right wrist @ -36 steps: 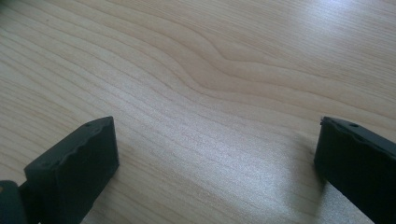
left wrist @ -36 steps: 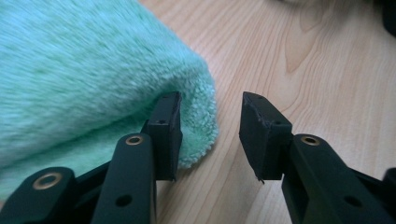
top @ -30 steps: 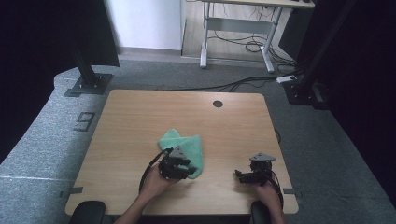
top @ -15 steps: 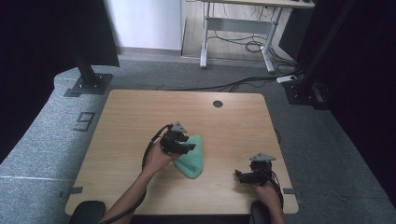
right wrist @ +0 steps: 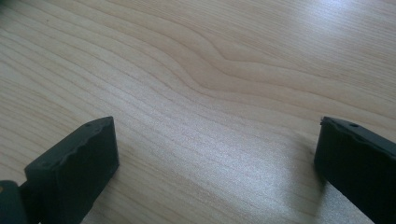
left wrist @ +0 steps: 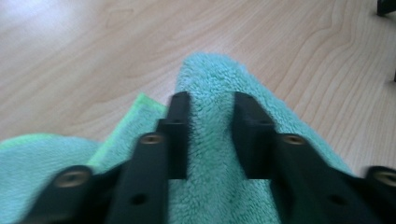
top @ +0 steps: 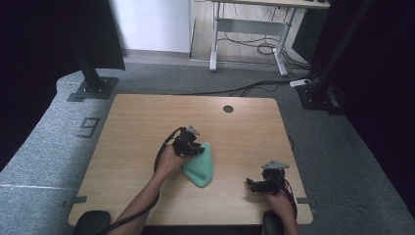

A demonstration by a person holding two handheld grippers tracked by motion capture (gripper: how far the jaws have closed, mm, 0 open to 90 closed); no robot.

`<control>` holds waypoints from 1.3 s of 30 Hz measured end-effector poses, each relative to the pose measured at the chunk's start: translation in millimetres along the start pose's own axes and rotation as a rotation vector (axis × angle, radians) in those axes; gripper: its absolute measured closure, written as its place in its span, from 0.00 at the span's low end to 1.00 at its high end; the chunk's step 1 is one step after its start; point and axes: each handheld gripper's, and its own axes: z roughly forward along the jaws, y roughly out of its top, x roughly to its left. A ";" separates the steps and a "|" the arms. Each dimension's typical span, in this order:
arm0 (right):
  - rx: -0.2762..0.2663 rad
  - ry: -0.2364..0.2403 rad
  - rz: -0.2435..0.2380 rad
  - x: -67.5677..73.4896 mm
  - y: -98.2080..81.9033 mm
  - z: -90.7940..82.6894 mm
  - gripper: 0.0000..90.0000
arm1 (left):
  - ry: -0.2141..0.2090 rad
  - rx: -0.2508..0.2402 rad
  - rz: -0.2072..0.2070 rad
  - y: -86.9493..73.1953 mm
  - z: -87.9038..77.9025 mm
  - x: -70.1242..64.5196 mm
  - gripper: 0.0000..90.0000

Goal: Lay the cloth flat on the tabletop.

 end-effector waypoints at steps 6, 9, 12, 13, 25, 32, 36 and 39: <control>0.000 0.000 0.000 0.0 0.0 0.0 0.00 | 0.003 -0.007 0.001 0.4 -12.4 0.0 0.97; 0.000 0.000 -0.001 -0.1 0.0 0.0 0.00 | 0.003 -0.025 0.012 0.4 -23.1 -2.4 0.97; 0.000 0.000 -0.001 -0.1 0.0 0.1 0.00 | 0.005 -0.042 0.024 -3.1 -36.3 -5.1 0.96; 0.000 0.000 -0.001 0.0 0.0 0.0 0.00 | 0.006 -0.050 0.026 -5.9 -41.6 -6.0 0.96; 0.000 0.000 -0.001 0.0 0.0 0.1 0.00 | 0.055 -0.092 0.002 -52.3 -79.1 -8.3 0.95; 0.000 0.000 -0.001 0.1 0.0 0.1 0.00 | 0.075 -0.083 -0.038 -72.9 -80.9 0.2 0.94; 0.000 0.000 -0.001 0.1 0.0 0.1 0.00 | 0.100 -0.057 -0.043 -82.0 -76.3 3.3 0.94; 0.000 0.000 -0.001 0.0 0.0 0.1 0.00 | 0.112 -0.037 -0.046 -89.3 -73.0 6.2 0.93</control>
